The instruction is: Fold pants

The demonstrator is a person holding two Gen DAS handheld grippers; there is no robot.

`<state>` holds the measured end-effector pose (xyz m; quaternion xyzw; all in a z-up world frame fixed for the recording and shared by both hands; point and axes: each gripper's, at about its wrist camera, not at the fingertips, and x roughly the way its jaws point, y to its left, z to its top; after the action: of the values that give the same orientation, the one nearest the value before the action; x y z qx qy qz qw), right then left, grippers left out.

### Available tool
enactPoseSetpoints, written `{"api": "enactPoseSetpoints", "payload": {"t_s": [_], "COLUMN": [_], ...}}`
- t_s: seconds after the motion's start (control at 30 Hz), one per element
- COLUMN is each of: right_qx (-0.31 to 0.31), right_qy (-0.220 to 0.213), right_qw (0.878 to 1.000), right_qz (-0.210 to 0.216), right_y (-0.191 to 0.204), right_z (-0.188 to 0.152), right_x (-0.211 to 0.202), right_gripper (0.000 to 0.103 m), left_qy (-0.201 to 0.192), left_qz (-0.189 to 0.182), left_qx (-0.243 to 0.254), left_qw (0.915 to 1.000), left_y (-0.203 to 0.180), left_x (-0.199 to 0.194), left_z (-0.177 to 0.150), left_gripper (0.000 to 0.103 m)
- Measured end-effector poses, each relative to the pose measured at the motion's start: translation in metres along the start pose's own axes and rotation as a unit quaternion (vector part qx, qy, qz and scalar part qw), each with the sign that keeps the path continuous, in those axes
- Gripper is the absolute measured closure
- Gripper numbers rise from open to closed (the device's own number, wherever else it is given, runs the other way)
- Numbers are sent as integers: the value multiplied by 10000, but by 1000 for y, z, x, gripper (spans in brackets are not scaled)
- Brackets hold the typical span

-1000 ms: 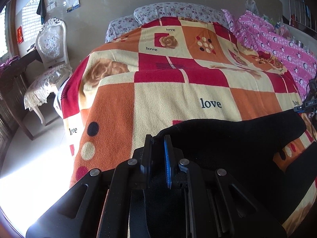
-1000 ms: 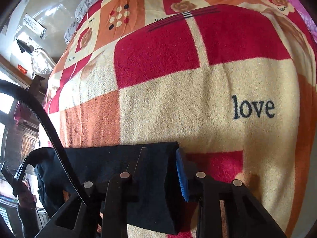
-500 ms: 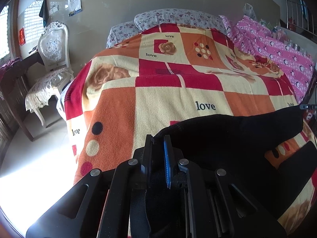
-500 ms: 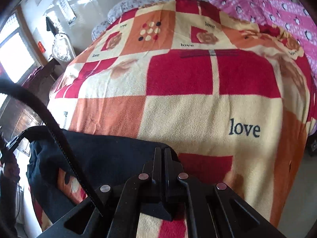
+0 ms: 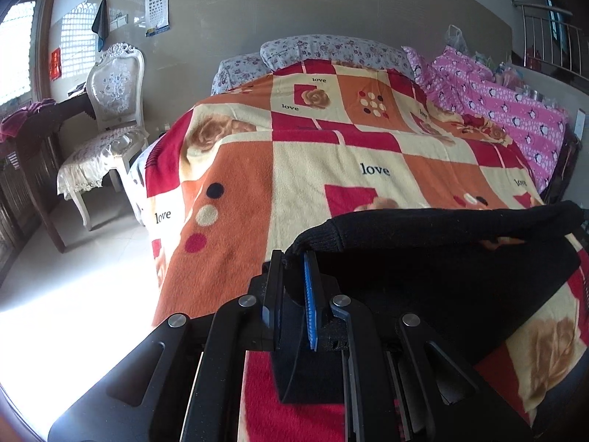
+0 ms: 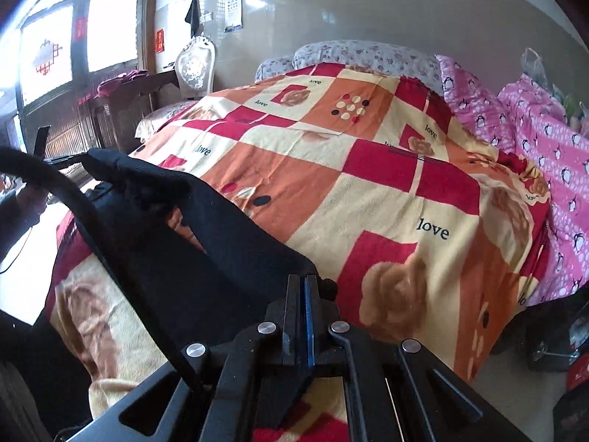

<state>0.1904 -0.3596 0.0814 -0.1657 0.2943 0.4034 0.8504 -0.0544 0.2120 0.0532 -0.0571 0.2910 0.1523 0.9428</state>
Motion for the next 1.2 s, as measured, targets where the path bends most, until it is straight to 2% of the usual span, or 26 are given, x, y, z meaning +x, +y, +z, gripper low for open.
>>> {"api": "enactPoseSetpoints", "payload": {"t_s": [0.13, 0.27, 0.33, 0.47, 0.53, 0.6, 0.7, 0.73, 0.83, 0.9, 0.97, 1.03, 1.07, 1.13, 1.2], "right_qx": [-127, -337, -311, -234, -197, -100, 174, 306, 583, 715, 762, 693, 635, 433, 229], "right_qy": [-38, 212, 284, 335, 381, 474, 486, 480, 203, -240, -546, -713, -726, -519, -31], "right_qw": [9998, 9985, 9985, 9983, 9978, 9974, 9956, 9934, 9875, 9880, 9887, 9910, 9927, 9971, 9994], "right_qz": [-156, -372, -350, -418, -500, -528, -782, -996, -1452, -1344, -1169, -895, -721, -362, -243], "right_y": [20, 37, 37, 35, 31, 27, 12, 6, -3, 2, 13, 31, 39, 57, 73], "right_z": [-38, -72, -79, -84, -87, -91, -99, -99, -89, -74, -60, -45, -39, -32, -35], "right_x": [-16, -13, -11, -10, -10, -10, -16, -20, -34, -46, -48, -39, -32, -9, 19], "right_gripper": [102, 102, 102, 102, 102, 103, 103, 103, 103, 103, 102, 101, 101, 100, 100], "left_qy": [78, 286, 412, 403, 338, 89, -170, -231, -232, -118, 186, 523, 228, 119, 118], "left_qz": [-151, -289, -294, 201, 522, 577, 332, 206, -78, -170, -53, 146, 80, 16, 16], "left_qx": [-233, -559, -740, -1291, -1669, -1745, -1536, -1429, -1050, -748, -575, -708, -856, -1064, -1233], "left_qw": [9996, 9976, 9960, 9906, 9840, 9829, 9874, 9893, 9942, 9970, 9982, 9960, 9960, 9942, 9923], "left_y": [6, 11, 13, 31, 44, 43, 19, 7, -35, -61, -77, -76, -72, -67, -66], "left_x": [-11, -11, -9, -17, -25, -37, -46, -45, -32, -17, 5, 28, 25, 20, 17], "left_z": [-39, -71, -82, -93, -91, -80, -55, -47, -29, -29, -39, -58, -65, -72, -74], "left_gripper": [94, 94, 93, 93, 93, 93, 93, 93, 92, 87, 87, 86, 86, 86, 86]}}
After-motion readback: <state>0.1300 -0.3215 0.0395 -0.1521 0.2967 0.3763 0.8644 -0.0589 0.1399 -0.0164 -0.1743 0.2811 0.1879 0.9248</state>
